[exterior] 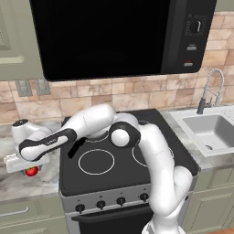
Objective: Place the pan on the rear left burner on the stove. Then place the tomato and the onion in the pan and turn on the rear left burner.
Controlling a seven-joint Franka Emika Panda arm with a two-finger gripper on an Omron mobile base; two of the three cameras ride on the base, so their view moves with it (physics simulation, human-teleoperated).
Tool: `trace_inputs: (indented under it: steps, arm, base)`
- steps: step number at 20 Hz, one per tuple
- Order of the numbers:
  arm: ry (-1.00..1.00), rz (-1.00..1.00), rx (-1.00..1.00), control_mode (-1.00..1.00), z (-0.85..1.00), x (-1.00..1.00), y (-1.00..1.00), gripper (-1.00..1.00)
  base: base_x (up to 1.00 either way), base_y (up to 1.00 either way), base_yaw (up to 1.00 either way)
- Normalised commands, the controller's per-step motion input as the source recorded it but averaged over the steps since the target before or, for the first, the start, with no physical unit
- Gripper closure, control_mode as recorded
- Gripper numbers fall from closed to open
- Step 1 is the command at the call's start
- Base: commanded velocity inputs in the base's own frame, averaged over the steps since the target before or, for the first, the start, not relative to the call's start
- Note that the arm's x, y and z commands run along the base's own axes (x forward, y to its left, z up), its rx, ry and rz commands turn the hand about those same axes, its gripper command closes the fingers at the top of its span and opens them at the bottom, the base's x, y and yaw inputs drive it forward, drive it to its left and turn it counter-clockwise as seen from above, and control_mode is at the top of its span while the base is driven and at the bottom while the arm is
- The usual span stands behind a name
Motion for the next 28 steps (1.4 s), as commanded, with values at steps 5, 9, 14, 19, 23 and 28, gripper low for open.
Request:
trace_inputs:
  steps: [5,9,14,19,23,28]
  arm:
    - [0.00,-0.02,0.00,-1.00,0.55,0.00,-0.12,1.00]
    - [0.00,-0.02,0.00,-1.00,0.44,0.00,-0.21,1.00]
    - [0.00,-0.04,-0.01,-1.00,0.28,0.02,-0.41,1.00]
    - [0.00,-0.03,0.00,-1.00,0.15,0.07,-0.45,1.00]
    - [0.00,-0.01,0.00,-1.00,0.09,0.04,-0.41,1.00]
    - [-0.01,0.00,0.00,-1.00,0.02,0.12,-0.34,1.00]
  base:
    - [0.00,0.00,0.00]
    - [0.00,0.00,0.00]
    - [0.00,0.00,0.00]
    - [0.00,0.00,0.00]
    - [0.00,0.00,0.00]
    - [0.00,0.00,0.00]
